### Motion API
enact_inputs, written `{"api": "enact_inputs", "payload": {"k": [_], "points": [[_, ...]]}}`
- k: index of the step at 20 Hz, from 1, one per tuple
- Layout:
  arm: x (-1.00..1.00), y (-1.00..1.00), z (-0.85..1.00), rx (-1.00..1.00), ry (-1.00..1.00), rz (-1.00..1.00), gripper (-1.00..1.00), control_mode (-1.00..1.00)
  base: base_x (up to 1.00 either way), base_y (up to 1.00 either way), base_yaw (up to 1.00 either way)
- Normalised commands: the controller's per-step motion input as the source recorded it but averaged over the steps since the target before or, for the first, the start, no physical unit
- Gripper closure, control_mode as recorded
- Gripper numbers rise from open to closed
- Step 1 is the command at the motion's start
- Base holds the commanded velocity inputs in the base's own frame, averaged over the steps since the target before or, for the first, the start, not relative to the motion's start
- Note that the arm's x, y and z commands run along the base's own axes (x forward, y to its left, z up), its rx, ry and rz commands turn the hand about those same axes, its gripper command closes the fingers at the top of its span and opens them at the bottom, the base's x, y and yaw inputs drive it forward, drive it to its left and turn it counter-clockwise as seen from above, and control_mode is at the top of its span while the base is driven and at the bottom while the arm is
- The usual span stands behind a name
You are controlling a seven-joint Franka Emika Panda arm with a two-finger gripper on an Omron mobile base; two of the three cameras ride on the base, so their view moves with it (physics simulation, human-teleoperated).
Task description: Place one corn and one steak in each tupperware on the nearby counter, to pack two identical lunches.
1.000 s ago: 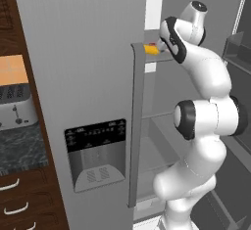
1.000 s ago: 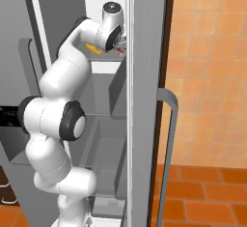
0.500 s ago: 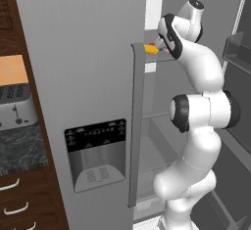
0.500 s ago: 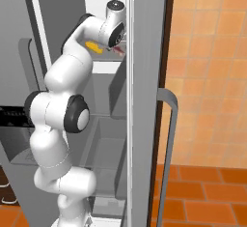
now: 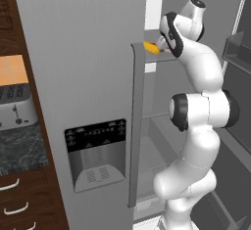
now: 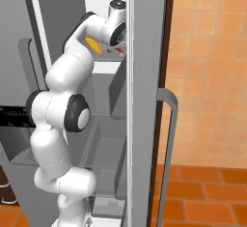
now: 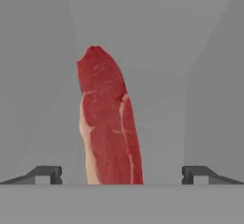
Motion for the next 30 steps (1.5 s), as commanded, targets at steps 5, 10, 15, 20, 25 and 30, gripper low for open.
{"api": "enact_inputs", "payload": {"k": [5,10,15,20,25,30], "points": [[0.0,-0.07,0.0,0.0,0.02,0.17,-1.0,-1.0,0.0,0.0,0.0],[0.0,-0.02,0.0,0.0,0.03,0.13,-1.0,-1.0,0.0,0.0,0.0],[-0.02,0.0,-0.53,-0.04,0.13,0.06,-1.0,-1.0,0.0,0.0,0.0],[-0.65,0.0,-0.25,-0.01,0.16,0.03,-1.0,-1.0,0.0,0.0,0.0],[-0.35,0.21,-0.01,0.0,0.03,0.01,-1.0,-1.0,0.0,0.0,0.0],[0.09,0.23,0.0,0.0,-0.03,-0.05,-1.0,-1.0,0.0,0.0,0.0]]}}
